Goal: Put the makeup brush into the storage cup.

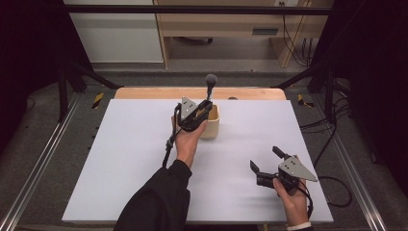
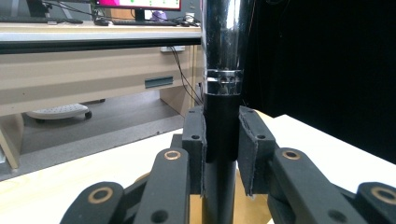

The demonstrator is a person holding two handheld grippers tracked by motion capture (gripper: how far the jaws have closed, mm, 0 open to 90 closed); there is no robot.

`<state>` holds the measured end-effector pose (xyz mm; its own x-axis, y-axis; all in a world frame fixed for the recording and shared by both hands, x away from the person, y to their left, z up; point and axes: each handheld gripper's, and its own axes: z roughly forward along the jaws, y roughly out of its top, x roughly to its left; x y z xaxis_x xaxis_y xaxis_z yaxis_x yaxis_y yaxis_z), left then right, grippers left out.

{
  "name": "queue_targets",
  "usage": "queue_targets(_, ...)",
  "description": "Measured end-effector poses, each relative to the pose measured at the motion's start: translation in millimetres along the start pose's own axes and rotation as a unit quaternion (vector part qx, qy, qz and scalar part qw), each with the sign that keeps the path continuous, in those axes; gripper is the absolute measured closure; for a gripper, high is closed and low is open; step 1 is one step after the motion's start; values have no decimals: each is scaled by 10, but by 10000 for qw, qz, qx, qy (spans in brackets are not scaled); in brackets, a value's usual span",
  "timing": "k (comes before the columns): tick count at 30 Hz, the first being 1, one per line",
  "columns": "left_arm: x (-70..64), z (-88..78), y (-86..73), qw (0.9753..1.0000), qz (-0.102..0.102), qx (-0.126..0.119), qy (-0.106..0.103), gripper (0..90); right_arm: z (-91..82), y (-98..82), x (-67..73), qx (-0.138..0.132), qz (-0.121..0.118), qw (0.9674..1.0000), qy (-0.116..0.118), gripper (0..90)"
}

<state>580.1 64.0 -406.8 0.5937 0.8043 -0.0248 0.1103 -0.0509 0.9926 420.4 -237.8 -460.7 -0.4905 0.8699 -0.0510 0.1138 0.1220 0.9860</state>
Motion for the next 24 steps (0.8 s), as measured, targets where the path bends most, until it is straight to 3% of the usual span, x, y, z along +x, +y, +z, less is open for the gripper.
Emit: queue_targets(24, -16, 0, -62, 9999, 112, 65, -11, 744, 1, -2, 2, 14, 0, 10000, 6, 48)
